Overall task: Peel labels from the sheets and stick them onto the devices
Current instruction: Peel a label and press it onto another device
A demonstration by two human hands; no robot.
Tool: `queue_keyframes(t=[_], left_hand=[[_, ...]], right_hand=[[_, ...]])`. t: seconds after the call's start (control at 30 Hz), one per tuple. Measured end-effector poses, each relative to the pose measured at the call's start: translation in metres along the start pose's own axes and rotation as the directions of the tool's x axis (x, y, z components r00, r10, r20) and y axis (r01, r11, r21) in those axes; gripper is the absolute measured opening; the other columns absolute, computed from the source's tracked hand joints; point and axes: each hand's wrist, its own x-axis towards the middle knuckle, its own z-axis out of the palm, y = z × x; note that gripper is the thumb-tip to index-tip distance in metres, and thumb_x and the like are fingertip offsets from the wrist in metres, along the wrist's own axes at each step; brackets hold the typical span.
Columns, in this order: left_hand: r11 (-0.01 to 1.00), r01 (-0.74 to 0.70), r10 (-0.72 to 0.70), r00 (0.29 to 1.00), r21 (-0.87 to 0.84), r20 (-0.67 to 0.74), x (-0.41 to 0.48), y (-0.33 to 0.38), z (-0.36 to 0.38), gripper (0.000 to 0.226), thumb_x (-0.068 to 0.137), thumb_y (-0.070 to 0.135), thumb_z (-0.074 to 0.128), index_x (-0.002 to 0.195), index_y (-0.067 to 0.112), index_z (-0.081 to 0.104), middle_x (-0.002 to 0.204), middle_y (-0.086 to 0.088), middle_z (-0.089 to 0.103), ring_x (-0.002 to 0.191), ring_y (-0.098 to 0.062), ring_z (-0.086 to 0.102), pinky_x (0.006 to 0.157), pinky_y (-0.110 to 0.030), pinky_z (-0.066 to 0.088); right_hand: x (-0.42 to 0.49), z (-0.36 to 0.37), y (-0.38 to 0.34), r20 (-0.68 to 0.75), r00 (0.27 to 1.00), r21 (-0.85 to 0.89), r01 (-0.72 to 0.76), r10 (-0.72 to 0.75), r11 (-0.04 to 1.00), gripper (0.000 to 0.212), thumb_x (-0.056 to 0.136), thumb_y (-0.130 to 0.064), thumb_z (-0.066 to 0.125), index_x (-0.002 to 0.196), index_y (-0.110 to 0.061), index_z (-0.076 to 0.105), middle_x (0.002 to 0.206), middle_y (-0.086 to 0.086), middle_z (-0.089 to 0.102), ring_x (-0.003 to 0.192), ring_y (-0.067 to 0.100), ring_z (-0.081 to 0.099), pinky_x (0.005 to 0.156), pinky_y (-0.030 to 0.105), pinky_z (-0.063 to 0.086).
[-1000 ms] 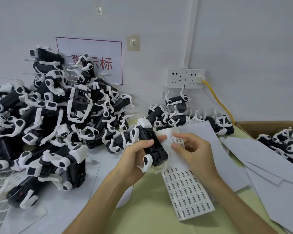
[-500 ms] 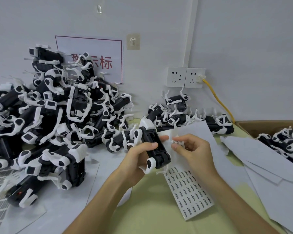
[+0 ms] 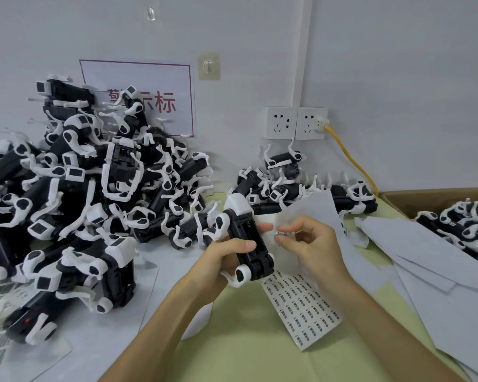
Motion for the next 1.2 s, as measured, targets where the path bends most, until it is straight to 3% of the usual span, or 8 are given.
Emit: queue_keyframes(t=[0.1,0.2,0.37,0.47,0.67,0.83,1.0,1.2], left_hand=[[1.0,0.001,-0.001,1.0,0.004,-0.007,0.001,0.0,0.001,0.055,0.071,0.029,0.075,0.124,0.019,0.075,0.095,-0.002,0.07,0.093,-0.025,0.073,0.074,-0.035,0.06],[1.0,-0.009,0.009,1.0,-0.01,-0.018,0.002,-0.002,0.002,0.056,0.071,0.028,0.075,0.126,0.016,0.074,0.095,-0.003,0.07,0.092,-0.025,0.073,0.072,-0.035,0.06],[0.998,-0.025,0.021,0.998,-0.055,-0.057,0.003,-0.003,0.007,0.059,0.07,0.03,0.075,0.127,0.013,0.073,0.097,-0.007,0.071,0.091,-0.026,0.072,0.07,-0.033,0.059],[0.996,-0.007,0.002,0.999,-0.091,-0.049,0.003,-0.002,0.006,0.059,0.069,0.029,0.075,0.127,0.014,0.073,0.101,-0.009,0.071,0.093,-0.028,0.072,0.071,-0.035,0.06],[0.998,0.064,-0.063,0.998,-0.007,0.026,0.002,-0.001,0.009,0.066,0.073,0.029,0.074,0.136,0.015,0.067,0.114,-0.013,0.071,0.101,-0.029,0.069,0.078,-0.036,0.058],[0.999,0.044,-0.045,0.999,-0.027,-0.03,0.002,0.0,0.008,0.063,0.07,0.031,0.076,0.131,0.014,0.072,0.116,-0.012,0.074,0.101,-0.026,0.071,0.08,-0.035,0.059],[1.0,0.007,-0.006,0.999,0.025,-0.043,0.001,-0.003,0.011,0.058,0.07,0.03,0.076,0.126,0.019,0.075,0.115,-0.012,0.074,0.102,-0.028,0.071,0.081,-0.04,0.058],[0.998,-0.011,0.017,0.996,0.065,-0.09,0.002,-0.005,0.014,0.064,0.07,0.034,0.078,0.132,0.022,0.069,0.117,-0.007,0.075,0.106,-0.025,0.071,0.088,-0.04,0.056]], right_hand=[[0.0,0.0,0.001,0.004,1.0,0.004,0.01,-0.01,1.0,0.023,0.073,-0.007,0.085,0.07,-0.027,0.074,0.075,-0.006,0.071,0.074,0.008,0.062,0.083,0.038,0.052],[0.0,-0.001,0.0,-0.003,1.0,-0.024,0.022,-0.022,0.999,0.031,0.075,0.001,0.084,0.065,-0.025,0.073,0.068,0.006,0.065,0.071,0.011,0.061,0.08,0.035,0.053],[0.001,-0.002,-0.002,-0.047,0.997,-0.151,0.059,-0.067,0.987,0.026,0.081,-0.008,0.084,0.081,-0.032,0.074,0.08,-0.012,0.072,0.071,0.005,0.065,0.069,0.014,0.049],[0.0,-0.003,-0.004,-0.089,0.993,-0.153,0.062,-0.076,0.986,0.026,0.084,-0.014,0.083,0.09,-0.038,0.075,0.084,-0.015,0.071,0.074,0.007,0.068,0.07,0.017,0.051],[-0.005,-0.001,-0.006,-0.059,0.989,-0.241,0.114,-0.132,0.964,0.023,0.086,-0.011,0.081,0.094,-0.032,0.078,0.091,-0.008,0.076,0.078,0.013,0.067,0.075,0.028,0.054],[-0.009,0.002,-0.011,-0.052,0.96,-0.367,0.237,-0.274,0.9,0.023,0.084,-0.008,0.082,0.1,-0.025,0.082,0.092,-0.007,0.065,0.088,0.012,0.066,0.076,0.025,0.054],[-0.006,-0.003,-0.011,0.03,0.916,-0.537,0.352,-0.4,0.767,0.028,0.082,-0.009,0.083,0.098,-0.032,0.08,0.112,-0.006,0.06,0.107,0.014,0.057,0.095,0.021,0.044],[-0.003,-0.011,-0.006,0.114,0.907,-0.538,0.399,-0.405,0.743,0.02,0.08,0.003,0.082,0.087,-0.016,0.078,0.109,-0.013,0.072,0.11,0.005,0.063,0.097,0.026,0.05]])
